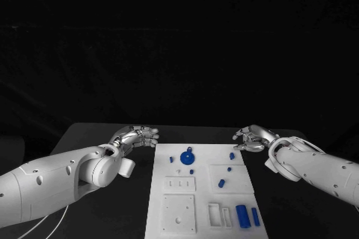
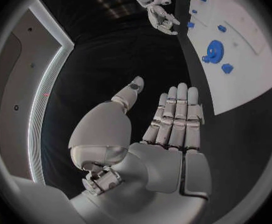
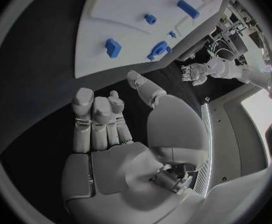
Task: Assemble the parts on the task board
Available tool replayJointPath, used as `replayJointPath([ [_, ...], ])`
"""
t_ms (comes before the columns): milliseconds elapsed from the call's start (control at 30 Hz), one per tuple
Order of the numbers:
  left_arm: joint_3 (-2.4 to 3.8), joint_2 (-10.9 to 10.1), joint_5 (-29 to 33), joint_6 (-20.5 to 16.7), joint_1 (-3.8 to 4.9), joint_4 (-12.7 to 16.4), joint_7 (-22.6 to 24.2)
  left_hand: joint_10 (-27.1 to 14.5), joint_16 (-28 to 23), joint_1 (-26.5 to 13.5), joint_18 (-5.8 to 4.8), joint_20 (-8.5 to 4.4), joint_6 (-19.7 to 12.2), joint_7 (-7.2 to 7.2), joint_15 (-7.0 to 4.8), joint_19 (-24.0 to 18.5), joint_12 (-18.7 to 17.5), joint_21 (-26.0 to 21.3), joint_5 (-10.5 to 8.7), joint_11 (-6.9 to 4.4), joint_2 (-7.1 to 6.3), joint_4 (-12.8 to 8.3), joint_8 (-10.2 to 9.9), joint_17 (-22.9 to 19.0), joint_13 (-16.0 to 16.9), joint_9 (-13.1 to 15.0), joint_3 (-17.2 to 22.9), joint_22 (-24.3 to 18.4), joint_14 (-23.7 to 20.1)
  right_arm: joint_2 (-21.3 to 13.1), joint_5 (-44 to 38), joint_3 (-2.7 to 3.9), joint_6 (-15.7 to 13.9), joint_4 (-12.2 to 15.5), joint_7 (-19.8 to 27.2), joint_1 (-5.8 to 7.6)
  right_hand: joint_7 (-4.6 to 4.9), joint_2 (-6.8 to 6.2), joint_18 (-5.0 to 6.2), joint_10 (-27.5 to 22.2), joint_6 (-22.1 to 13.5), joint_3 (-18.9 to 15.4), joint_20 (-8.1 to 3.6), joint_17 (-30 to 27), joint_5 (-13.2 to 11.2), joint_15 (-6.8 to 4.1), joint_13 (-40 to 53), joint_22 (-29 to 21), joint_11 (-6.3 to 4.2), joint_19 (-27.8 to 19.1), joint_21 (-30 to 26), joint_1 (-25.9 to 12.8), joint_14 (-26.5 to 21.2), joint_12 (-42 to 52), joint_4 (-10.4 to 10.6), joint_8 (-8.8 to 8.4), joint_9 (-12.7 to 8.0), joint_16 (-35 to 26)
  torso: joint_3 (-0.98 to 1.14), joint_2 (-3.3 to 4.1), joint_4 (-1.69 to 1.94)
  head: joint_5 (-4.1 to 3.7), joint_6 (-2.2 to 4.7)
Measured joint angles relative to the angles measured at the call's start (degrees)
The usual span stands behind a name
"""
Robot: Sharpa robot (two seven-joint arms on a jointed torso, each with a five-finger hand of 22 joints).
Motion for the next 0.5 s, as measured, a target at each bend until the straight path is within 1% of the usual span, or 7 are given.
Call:
replayJointPath([
  [33, -0.01, 0.0, 0.0, 0.04, -0.05, 0.04, 0.01, 0.0, 0.0, 0.0, 0.0, 0.0, 0.0, 0.0, 0.0, 0.0, 0.0, 0.0, 0.0, 0.0, 0.0, 0.0, 0.0, 0.0, 0.0, 0.0, 0.0, 0.0, 0.0, 0.18, 0.02, -0.03, 0.28, -0.51, 0.17, -0.35, -0.07, 0.0, 0.0, -0.12, -0.26, -0.24, 0.09, 0.0, 0.35, 0.19, 0.0, 0.0, 0.12, -0.11, 0.0, 0.0, -0.18, 0.0, -0.24, 0.0, 0.0, 0.0, 0.08, -0.01, -0.02, -0.1, -0.07],
  [100, -0.01, -0.01, 0.0, 0.13, -0.12, 0.15, 0.02, 0.0, 0.0, 0.0, -0.01, 0.0, 0.0, 0.0, 0.0, 0.0, 0.0, 0.0, 0.0, 0.0, 0.0, 0.0, 0.0, 0.0, 0.0, 0.0, 0.0, 0.0, 0.0, 0.73, 0.02, -0.07, 0.84, -1.84, 0.48, -1.02, -0.02, 0.47, 0.0, -0.84, -0.93, -0.8, 0.1, 0.0, 1.25, 0.04, 0.0, 0.0, 0.0, -0.72, 0.0, 0.47, -0.67, 0.0, -0.8, -0.35, -0.15, -0.46, 0.27, -0.01, -0.04, -0.3, -0.16],
  [167, -0.01, -0.03, 0.0, 0.22, -0.14, 0.29, 0.04, 0.0, 0.0, 0.0, -0.01, 0.0, 0.0, 0.0, 0.0, 0.0, 0.0, 0.0, 0.0, 0.0, 0.0, 0.0, 0.0, 0.0, 0.0, 0.0, 0.0, 0.0, 0.0, 1.14, -0.05, -0.02, 1.26, -2.85, 0.77, -1.71, 0.08, 0.5, 0.0, -1.26, -1.42, -1.08, 0.42, 0.0, 2.12, 0.21, -0.05, 0.0, -0.02, -1.22, -0.29, 0.55, -1.03, 0.01, -1.08, -0.35, -0.18, -0.47, 0.42, 0.02, -0.09, -0.43, -0.23],
  [233, -0.01, -0.06, 0.0, 0.29, -0.17, 0.43, 0.05, 0.0, 0.0, 0.0, -0.02, 0.0, 0.0, 0.0, 0.0, 0.0, 0.0, 0.0, 0.0, 0.0, 0.0, 0.0, -0.02, 0.0, 0.0, 0.0, 0.0, 0.0, 0.0, 1.31, -0.12, -0.02, 1.58, -3.45, 1.01, -2.37, 0.21, 0.34, 0.0, -1.62, -1.56, -0.91, 0.5, 0.0, 3.0, -0.01, -0.05, 0.0, 0.19, -1.59, -0.29, 1.61, -1.43, 0.01, -1.25, -0.58, -0.25, -0.78, 0.49, 0.05, -0.13, -0.53, -0.32],
  [333, -0.01, -0.07, 0.0, 0.42, -0.21, 0.63, 0.06, 0.0, 0.0, 0.0, -0.02, 0.0, 0.0, 0.0, 0.0, 0.0, 0.0, 0.0, 0.0, 0.0, 0.0, 0.0, -0.23, 0.0, 0.0, 0.0, 0.0, -0.01, 0.0, 1.5, -0.19, -0.08, 2.05, -4.13, 1.28, -3.09, 0.09, 0.06, 0.01, -1.84, -2.04, -1.15, 0.62, 0.04, 2.99, 0.2, -0.05, 0.0, 0.0, -1.84, -0.29, 1.89, -1.63, 0.01, -1.5, -0.58, -0.25, -0.78, 0.52, 0.1, -0.14, -0.71, -0.4],
  [433, 0.01, -0.08, 0.0, 0.5, -0.27, 0.68, 0.07, 0.0, 0.0, 0.0, -0.03, 0.0, 0.0, 0.0, 0.0, 0.0, 0.0, 0.0, 0.0, 0.0, 0.0, 0.0, -0.23, 0.0, 0.0, 0.0, 0.0, -0.01, 0.0, 1.76, -0.24, -0.07, 2.36, -4.2, 1.54, -3.23, 0.12, -0.17, 0.01, -1.84, -2.08, -1.3, 0.81, 0.07, 2.56, 0.01, -0.05, 0.0, 0.0, -2.03, -0.29, 2.12, -1.83, 0.01, -1.65, -0.58, -0.25, -0.78, 0.49, 0.13, -0.14, -0.85, -0.48],
  [500, 0.0, -0.11, 0.0, 0.54, -0.31, 0.77, 0.08, 0.0, 0.0, 0.0, -0.03, 0.0, 0.0, 0.0, 0.0, 0.0, 0.0, 0.0, 0.0, 0.0, 0.0, 0.0, -0.23, -0.01, 0.0, 0.0, 0.0, -0.01, 0.0, 1.92, -0.3, -0.04, 2.53, -4.2, 1.7, -3.27, 0.12, -0.15, 0.01, -2.04, -2.08, -1.3, 0.81, 0.07, 2.56, 0.01, -0.05, 0.0, -0.2, -2.03, -0.29, 2.13, -1.83, 0.01, -1.65, -0.58, -0.25, -0.78, 0.46, 0.13, -0.13, -1.0, -0.66],
])
